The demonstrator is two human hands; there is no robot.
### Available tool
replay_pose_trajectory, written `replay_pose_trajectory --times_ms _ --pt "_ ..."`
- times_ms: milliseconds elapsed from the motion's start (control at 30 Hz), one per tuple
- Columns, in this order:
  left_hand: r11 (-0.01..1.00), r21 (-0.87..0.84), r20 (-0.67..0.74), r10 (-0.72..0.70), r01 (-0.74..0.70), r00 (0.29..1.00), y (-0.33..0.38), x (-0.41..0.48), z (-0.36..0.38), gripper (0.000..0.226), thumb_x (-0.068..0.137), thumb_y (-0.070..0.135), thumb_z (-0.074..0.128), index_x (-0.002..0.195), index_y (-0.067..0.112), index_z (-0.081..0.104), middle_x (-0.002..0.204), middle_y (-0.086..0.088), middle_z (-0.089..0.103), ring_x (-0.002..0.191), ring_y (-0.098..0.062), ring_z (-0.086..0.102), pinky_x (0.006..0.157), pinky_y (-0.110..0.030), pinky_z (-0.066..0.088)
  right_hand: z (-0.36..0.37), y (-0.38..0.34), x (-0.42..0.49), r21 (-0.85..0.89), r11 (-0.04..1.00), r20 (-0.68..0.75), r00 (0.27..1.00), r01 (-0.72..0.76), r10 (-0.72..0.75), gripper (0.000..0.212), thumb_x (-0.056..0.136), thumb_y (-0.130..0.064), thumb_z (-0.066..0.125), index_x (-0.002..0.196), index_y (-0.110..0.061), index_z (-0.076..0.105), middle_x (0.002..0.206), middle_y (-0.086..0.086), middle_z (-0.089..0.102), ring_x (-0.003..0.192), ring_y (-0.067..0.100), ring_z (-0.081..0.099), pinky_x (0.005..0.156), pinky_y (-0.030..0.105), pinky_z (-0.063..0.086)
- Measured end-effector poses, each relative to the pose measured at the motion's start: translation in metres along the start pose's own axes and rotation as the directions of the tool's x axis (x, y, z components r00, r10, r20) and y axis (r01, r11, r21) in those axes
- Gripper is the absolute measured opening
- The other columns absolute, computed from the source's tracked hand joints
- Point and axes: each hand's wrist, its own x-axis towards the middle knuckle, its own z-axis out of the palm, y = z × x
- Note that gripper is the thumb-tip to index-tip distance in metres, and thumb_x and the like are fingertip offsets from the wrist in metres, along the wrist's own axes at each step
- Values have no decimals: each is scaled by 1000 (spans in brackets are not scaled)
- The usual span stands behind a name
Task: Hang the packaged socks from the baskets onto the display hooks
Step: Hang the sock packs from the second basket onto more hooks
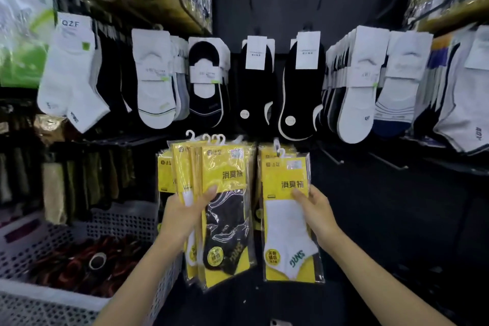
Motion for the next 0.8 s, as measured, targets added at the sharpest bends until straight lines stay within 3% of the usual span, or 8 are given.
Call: replay_pose_trajectory --times_ms 100,200,333,400,467,533,633,800 --pt "997 -10 -44 -74 74 996 -6 13 -1 60 58 70 65 77 15 51 59 13 30 49 0 30 54 -22 31 8 8 19 -34 999 16 1000 -22 22 11 96 -19 53 101 -14 63 100 7 72 91 24 69 81 38 56" --pt "994 -15 -47 -107 106 993 -10 19 -1 97 46 84 64 110 12 52 78 9 43 65 0 47 61 -20 42 16 17 38 -17 998 -24 998 -67 66 10 96 -18 54 97 -13 63 99 10 71 90 24 69 80 38 56" --pt "998 -18 -54 -59 58 997 -10 21 0 116 49 78 62 131 -2 40 70 8 40 58 4 45 53 -12 40 26 27 61 69 974 -129 967 -214 221 19 90 -24 64 75 -14 59 74 3 67 55 7 65 43 15 46" --pt "995 -21 -36 -95 94 995 -13 22 2 130 49 79 63 140 -6 27 112 -16 58 100 -21 60 87 -34 51 26 34 72 74 953 -183 936 -293 302 27 84 -33 71 75 -10 60 76 4 64 63 13 62 51 23 48" --pt "990 -29 -27 -137 136 990 -11 20 4 128 54 76 64 146 -2 19 147 -20 35 132 -32 40 107 -46 34 23 42 80 90 930 -227 902 -357 368 34 80 -37 74 91 -6 64 88 8 63 79 22 61 71 33 53" --pt "991 -67 12 -119 119 993 -12 19 5 122 53 78 65 135 -8 37 115 -23 59 104 -31 59 92 -41 46 17 49 81 88 921 -259 884 -379 389 35 84 -31 71 102 -1 65 86 10 63 76 24 58 68 34 51" --pt "991 -56 22 -122 123 992 -10 13 8 79 55 72 66 94 4 57 52 14 47 46 -1 46 51 -13 41 6 54 70 78 927 -326 869 -367 372 22 91 -16 62 99 4 62 101 20 65 87 30 60 76 38 50" --pt "985 -57 53 -161 164 986 -7 -4 20 60 60 67 66 94 21 48 69 14 37 51 5 41 48 -11 32 11 25 29 39 982 -124 974 -186 189 24 94 -23 58 110 -5 61 105 11 65 92 21 62 77 31 52"
